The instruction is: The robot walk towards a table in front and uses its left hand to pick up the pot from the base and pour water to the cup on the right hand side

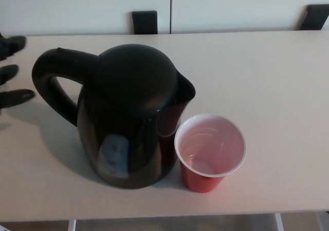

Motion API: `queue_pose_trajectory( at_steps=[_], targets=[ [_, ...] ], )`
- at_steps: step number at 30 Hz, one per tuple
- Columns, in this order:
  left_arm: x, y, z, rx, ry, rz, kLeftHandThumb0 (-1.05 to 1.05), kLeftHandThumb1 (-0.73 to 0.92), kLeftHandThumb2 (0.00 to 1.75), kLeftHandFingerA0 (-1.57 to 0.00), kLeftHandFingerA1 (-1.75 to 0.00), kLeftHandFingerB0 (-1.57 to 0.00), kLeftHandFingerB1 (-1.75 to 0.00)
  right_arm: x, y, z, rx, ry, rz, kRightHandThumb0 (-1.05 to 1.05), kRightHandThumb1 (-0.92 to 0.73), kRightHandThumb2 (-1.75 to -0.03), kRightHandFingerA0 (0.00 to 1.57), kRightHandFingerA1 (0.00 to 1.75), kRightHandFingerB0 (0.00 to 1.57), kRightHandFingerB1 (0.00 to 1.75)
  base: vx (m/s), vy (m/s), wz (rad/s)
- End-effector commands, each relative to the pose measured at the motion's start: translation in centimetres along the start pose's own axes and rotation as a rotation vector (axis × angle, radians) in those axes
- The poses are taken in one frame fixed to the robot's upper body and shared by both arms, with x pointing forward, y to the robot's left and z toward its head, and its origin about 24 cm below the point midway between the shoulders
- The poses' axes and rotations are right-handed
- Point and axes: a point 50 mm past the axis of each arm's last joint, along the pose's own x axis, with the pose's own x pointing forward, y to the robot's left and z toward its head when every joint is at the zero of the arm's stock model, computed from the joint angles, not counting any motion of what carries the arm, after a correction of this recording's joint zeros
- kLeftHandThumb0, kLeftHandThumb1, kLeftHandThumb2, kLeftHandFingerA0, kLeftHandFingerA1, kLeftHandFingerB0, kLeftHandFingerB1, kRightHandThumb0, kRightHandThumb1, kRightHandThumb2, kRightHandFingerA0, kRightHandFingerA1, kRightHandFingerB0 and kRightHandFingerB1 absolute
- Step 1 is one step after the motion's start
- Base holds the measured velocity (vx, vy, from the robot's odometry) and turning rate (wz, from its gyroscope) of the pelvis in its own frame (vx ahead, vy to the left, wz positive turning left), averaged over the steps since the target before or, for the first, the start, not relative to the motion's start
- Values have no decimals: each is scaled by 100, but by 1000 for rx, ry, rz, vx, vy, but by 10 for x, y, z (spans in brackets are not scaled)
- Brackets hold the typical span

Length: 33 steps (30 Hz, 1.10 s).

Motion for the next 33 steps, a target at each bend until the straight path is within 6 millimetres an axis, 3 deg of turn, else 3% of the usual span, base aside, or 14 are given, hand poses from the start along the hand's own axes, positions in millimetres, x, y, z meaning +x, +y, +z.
queue_pose_trajectory(
  at_steps=[1, 8, 9, 10, 11, 16, 17, 18, 23, 24, 25, 29, 30, 33],
  targets=[
    [-14, 18, -2, 4, -40, -30, -73, 46, 55, 0, 0, 0, 0, 1, -4, 12, -17, -39, -3, -28, -59, -57, 39, 44, 36, 37, 0, 0, 0],
    [-44, 37, -25, -72, -57, -18, -73, 47, 55, 0, 0, 0, 0, 0, -2, 8, -30, -25, -5, -28, -59, -57, 38, 42, 35, 36, 0, 0, 0],
    [-68, 47, -52, -140, -41, 90, -76, 43, 77, 0, 0, 0, 0, -2, -5, 2, -36, -8, -10, -36, -53, -69, 36, 47, 34, 43, 0, 0, 0],
    [-87, 53, -74, -204, -23, 182, -77, 46, 79, 0, -1, 0, 0, -4, -7, -2, -42, 1, -8, -28, -59, -57, 39, 44, 35, 37, 0, 0, 0],
    [-102, 54, -96, -269, 3, 276, -78, 48, 81, 0, -1, 0, 0, -6, -9, -7, -46, 8, -5, -35, -54, -68, 38, 49, 36, 44, 0, 0, 0],
    [-110, 51, -108, -280, 17, 317, -78, 48, 81, 0, -1, 0, 0, -8, -12, -12, -44, 23, -12, -35, -54, -68, 38, 49, 36, 44, 0, 0, 0],
    [-143, 29, -170, -392, 178, 580, -68, 53, 88, -1, -24, -2, -20, -15, -17, -30, -54, 71, -23, -27, -60, -58, 38, 42, 34, 37, 0, 0, 11],
    [-164, 7, -209, -470, 299, 669, -68, 57, 81, -4, -24, -1, -20, -19, -19, -38, -52, 86, -22, -28, -60, -57, 34, 41, 35, 37, 0, 0, 0],
    [-169, 2, -215, -471, 319, 682, -68, 57, 81, -4, -24, -1, -20, -21, -21, -43, -54, 99, -24, -28, -60, -57, 34, 41, 35, 37, 0, 0, 0],
    [-186, -32, -252, -603, 447, 685, -64, 55, 88, 0, -25, 0, -24, -25, -24, -51, -46, 129, -38, -28, -60, -58, 34, 40, 34, 37, 0, 0, 0],
    [-197, -58, -272, -670, 544, 672, -60, 72, 65, -6, -20, -10, -23, -27, -26, -57, -39, 147, -48, -28, -60, -58, 34, 41, 34, 37, 0, 0, 0],
    [-204, -92, -292, -719, 688, 630, -66, 74, 61, -4, -25, -5, -24, -29, -30, -62, -58, 163, -66, -28, -59, -57, 34, 40, 34, 36, 0, 0, 0],
    [-206, -104, -298, -738, 755, 613, -75, 63, 93, -3, -26, -6, -29, -32, -32, -65, -58, 173, -63, -28, -60, -57, 34, 40, 36, 37, 0, 0, 0],
    [-213, -133, -309, -709, 919, 465, -75, 71, 100, 0, -21, 0, -22, -38, -38, -76, -67, 207, -63, -28, -59, -57, 34, 40, 36, 37, 0, 0, 0]
  ],
)
